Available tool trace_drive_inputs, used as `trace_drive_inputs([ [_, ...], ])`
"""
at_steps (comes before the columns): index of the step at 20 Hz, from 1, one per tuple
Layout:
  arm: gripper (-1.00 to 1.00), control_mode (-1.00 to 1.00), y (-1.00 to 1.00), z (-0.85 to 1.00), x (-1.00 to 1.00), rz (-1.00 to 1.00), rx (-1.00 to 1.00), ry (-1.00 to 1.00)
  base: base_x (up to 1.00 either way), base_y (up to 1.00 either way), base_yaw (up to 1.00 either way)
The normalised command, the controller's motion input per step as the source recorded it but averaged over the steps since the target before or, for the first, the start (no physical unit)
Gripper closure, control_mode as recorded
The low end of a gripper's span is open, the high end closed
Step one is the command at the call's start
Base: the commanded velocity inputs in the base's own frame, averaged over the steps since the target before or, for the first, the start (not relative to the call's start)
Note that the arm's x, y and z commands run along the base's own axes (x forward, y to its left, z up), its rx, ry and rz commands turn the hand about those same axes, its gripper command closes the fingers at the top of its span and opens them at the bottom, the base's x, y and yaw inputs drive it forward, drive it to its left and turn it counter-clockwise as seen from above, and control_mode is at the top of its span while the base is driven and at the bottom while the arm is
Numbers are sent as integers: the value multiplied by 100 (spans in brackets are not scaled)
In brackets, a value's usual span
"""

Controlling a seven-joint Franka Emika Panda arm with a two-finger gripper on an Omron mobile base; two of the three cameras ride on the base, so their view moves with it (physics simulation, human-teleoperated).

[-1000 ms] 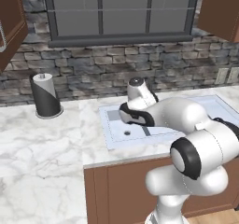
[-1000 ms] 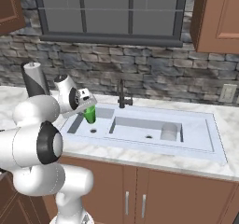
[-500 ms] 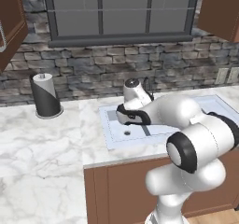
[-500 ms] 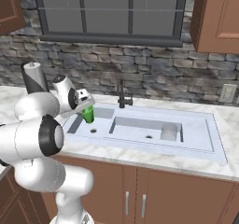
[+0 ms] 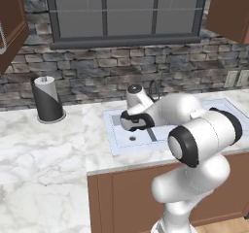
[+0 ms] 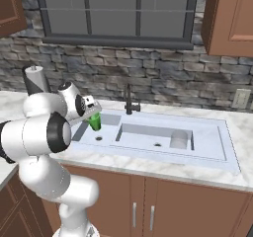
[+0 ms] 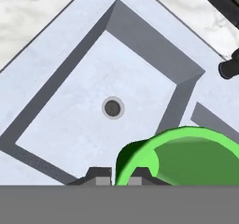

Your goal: Place the cup in the left basin and the glass cup in the right basin of the sink.

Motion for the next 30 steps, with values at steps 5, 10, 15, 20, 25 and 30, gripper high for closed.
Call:
trace_drive_inputs([
  [5,100,-100,8,-14,25,0,-3,0,0,0,0],
  [10,100,-100,4,-13,12,0,0,0,0,0,0],
  [15,100,-100,0,-17,15,0,0,0,0,0,0],
  [20,100,-100,0,-20,26,0,0,0,0,0,0],
  [25,100,-100,0,-32,33,0,0,0,0,0,0],
  [30,100,-100,0,-37,35,0,0,2,0,0,0],
])
